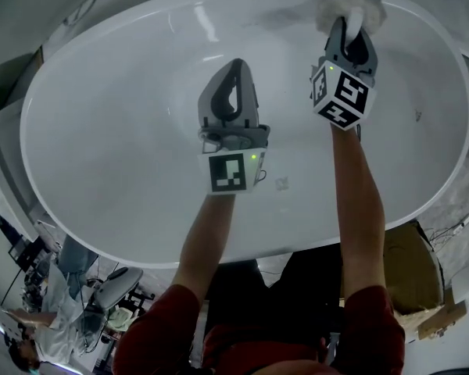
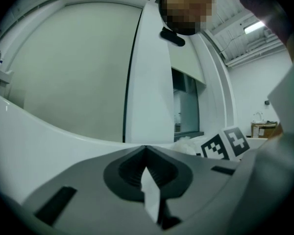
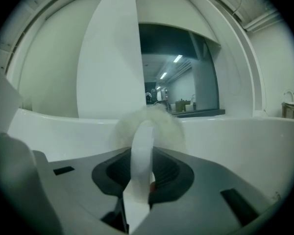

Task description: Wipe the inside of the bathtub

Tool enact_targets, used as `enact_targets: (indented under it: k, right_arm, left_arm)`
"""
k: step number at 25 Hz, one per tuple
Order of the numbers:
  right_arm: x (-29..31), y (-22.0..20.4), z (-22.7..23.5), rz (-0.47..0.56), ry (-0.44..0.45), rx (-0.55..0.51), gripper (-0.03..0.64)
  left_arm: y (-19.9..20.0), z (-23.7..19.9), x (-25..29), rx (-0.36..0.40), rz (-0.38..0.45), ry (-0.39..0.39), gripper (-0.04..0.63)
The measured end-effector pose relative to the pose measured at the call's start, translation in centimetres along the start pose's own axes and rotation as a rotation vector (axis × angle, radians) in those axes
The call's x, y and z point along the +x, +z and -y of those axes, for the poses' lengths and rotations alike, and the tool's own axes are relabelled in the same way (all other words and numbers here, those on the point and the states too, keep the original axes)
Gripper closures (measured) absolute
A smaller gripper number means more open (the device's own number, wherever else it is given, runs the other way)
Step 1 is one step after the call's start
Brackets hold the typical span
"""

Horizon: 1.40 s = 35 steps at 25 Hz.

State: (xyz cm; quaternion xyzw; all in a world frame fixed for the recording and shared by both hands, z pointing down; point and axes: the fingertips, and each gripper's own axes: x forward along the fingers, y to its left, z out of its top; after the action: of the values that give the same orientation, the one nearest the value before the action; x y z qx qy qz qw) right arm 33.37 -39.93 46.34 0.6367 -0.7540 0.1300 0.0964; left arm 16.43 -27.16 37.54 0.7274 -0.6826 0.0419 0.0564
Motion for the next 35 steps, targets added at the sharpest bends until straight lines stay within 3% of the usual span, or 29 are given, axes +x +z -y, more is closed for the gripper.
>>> enact_targets:
  k: [10, 35]
  right_arm:
    - [-0.5, -1.2, -7.7, -0.004, 0.047, -0.026, 0.523]
    - [-2.1, -3.0, -23.7, 0.001, 0.153, -0.092, 0.522]
  left_arm:
    - [-0.5, -7.3, -4.1, -0.014, 0.005, 0.084, 0.58]
    - [-1.7, -20.7, -12.1, -0.03, -0.017, 0.241, 0.58]
